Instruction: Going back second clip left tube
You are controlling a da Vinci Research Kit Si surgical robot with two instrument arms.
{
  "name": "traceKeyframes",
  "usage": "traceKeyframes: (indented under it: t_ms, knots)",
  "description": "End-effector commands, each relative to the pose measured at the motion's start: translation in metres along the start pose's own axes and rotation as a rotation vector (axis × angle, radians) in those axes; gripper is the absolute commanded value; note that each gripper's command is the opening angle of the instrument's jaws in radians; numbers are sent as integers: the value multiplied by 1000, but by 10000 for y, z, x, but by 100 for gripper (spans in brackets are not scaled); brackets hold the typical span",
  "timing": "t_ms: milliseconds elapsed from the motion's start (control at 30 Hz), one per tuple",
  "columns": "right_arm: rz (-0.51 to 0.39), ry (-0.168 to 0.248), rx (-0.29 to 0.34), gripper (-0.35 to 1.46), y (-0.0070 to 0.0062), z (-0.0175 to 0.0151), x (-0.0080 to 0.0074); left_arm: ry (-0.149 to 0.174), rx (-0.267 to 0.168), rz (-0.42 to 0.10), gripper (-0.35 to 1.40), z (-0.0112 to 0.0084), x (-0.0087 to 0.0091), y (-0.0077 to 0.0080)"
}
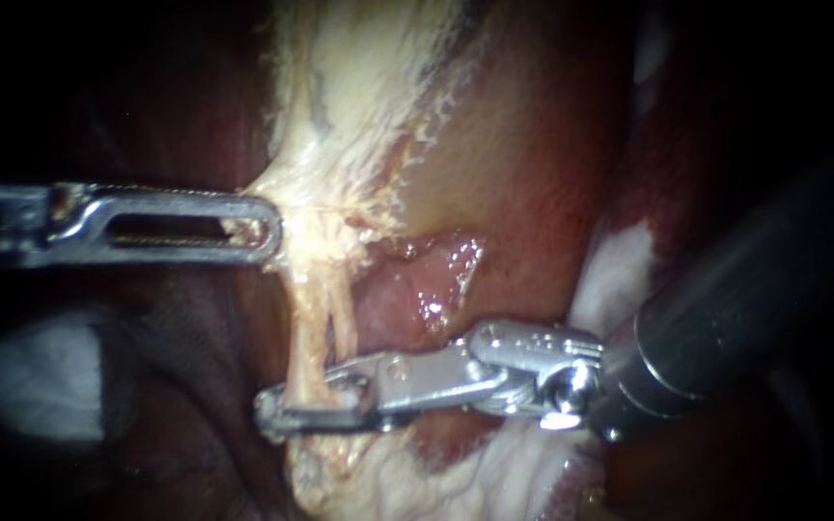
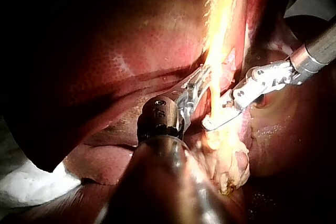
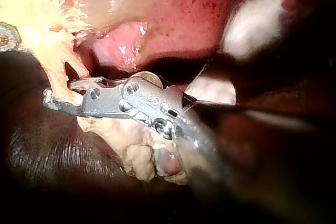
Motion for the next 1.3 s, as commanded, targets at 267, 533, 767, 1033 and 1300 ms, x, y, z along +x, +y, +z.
traceKeyframes:
  t_ms: [267,533,767,1033,1300]
  knots:
    - [-5,-7,20,-10,3,-2,-2,1,1,1,-35,-2,0,0]
    - [-30,18,3,53,4,-1,-1,0,1,0,-35,-1,-1,0]
    - [-182,60,-44,58,10,-4,5,0,0,0,-35,-2,0,-1]
    - [-268,82,-80,60,15,-19,16,-2,-2,-2,-35,-2,1,-6]
    - [-271,79,-69,60,7,-34,8,-1,-2,-1,-35,-3,1,-6]
